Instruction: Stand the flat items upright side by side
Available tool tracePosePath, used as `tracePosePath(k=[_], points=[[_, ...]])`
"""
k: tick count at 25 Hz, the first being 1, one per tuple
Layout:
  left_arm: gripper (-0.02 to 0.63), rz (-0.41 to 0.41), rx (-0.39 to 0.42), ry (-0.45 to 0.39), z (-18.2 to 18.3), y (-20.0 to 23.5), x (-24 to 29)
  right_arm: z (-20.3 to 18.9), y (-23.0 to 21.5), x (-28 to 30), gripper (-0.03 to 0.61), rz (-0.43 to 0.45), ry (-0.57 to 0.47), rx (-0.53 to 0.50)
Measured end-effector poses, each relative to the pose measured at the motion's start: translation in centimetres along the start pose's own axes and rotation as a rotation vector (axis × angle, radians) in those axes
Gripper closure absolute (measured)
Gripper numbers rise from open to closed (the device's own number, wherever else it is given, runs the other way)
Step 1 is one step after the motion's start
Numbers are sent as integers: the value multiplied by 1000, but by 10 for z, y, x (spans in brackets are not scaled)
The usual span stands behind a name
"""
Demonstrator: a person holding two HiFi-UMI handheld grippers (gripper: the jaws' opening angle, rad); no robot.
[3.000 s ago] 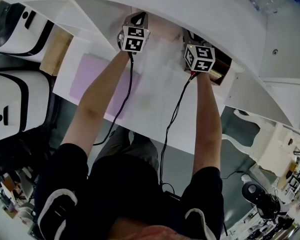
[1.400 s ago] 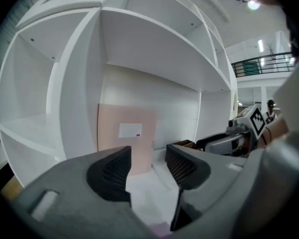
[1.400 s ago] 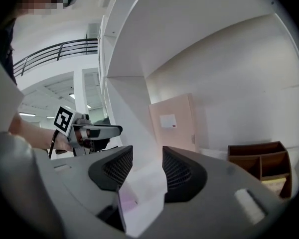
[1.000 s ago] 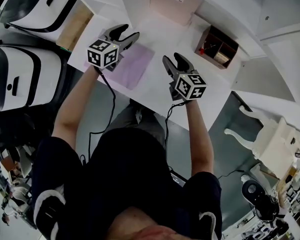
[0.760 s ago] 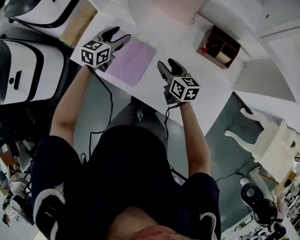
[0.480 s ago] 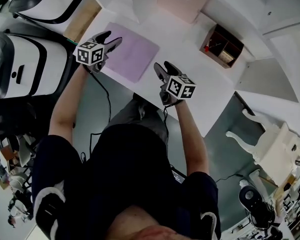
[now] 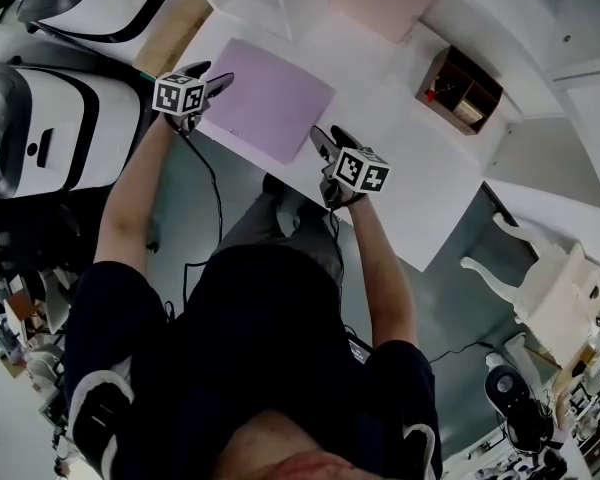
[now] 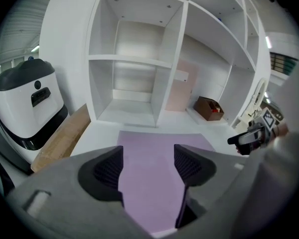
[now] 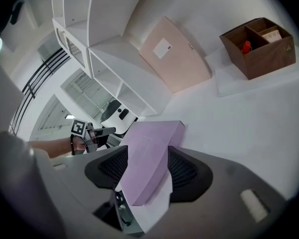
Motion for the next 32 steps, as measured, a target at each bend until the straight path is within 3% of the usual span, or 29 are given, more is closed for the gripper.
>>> tracePosePath(k=[9, 19, 32], points=[[282, -94, 17, 110, -19, 55, 32, -10, -10, 37, 327, -69, -24, 102], [284, -286, -13, 229, -36, 82, 65, -19, -26, 64, 324, -119, -27, 190], [259, -456, -84, 263, -41, 91, 75, -28, -35, 76, 325, -134, -12, 229]])
Point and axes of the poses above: the fingertips, and each gripper's own axes: x forward along the fingers, y to its left, z out of its top, the point moved 6 cm from there along -x, backward along the fingers, and after that the axes turned 2 degrees about z, right-handed, at the moved point
